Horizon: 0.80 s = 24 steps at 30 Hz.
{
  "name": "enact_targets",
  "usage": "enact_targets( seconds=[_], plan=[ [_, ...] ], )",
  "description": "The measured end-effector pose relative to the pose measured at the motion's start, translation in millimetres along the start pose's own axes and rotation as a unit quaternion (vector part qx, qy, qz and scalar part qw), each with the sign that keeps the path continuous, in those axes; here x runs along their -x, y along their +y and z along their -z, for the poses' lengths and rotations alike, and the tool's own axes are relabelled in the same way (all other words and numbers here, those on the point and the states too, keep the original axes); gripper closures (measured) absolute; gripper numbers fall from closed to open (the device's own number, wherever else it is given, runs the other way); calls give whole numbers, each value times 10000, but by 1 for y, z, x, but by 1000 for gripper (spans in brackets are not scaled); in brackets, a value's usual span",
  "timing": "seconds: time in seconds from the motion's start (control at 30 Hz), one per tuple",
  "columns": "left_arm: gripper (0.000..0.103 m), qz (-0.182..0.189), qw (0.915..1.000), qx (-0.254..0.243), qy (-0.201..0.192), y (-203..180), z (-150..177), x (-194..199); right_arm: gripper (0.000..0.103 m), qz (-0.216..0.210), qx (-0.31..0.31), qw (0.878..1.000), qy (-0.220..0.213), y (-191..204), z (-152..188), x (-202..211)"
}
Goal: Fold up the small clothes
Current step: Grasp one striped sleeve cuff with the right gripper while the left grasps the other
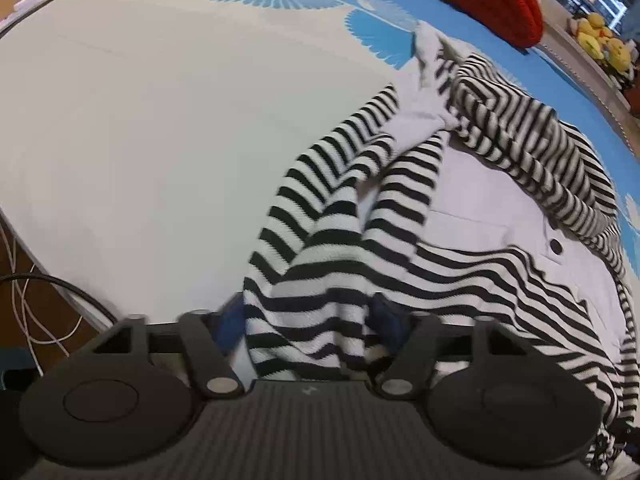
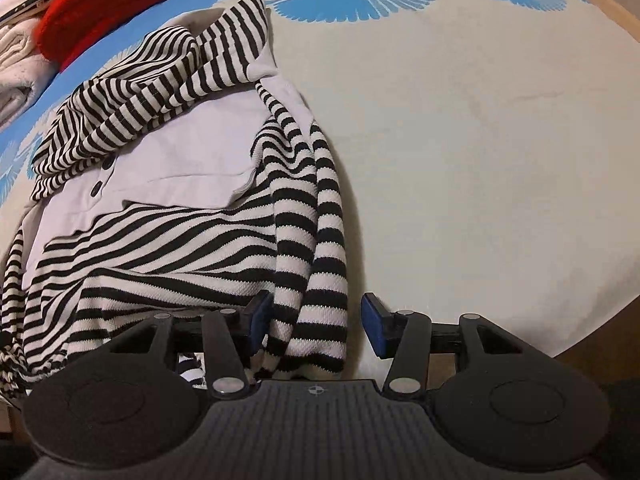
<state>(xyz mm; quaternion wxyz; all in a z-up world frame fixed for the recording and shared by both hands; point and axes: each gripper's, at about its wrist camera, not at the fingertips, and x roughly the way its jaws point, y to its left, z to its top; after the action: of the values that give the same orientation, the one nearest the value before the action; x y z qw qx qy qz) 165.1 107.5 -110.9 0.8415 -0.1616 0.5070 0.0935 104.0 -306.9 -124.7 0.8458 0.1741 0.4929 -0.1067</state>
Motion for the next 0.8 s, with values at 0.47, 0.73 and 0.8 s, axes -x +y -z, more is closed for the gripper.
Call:
enact_targets(
  seconds=[0.47,0.73,0.8],
  plan=[
    [95,565,9922,-997,-492,-33,29,63,100,282,-548,9961,-636,-34,-35,42],
    [67,239,9972,-693,164,-4,13,27,95,399,-135,9991,6,-16,-8,14],
    [59,275,9972,-675,147,-4,10,28,80,376,-296,9988,-66,-17,-8,18]
  ],
)
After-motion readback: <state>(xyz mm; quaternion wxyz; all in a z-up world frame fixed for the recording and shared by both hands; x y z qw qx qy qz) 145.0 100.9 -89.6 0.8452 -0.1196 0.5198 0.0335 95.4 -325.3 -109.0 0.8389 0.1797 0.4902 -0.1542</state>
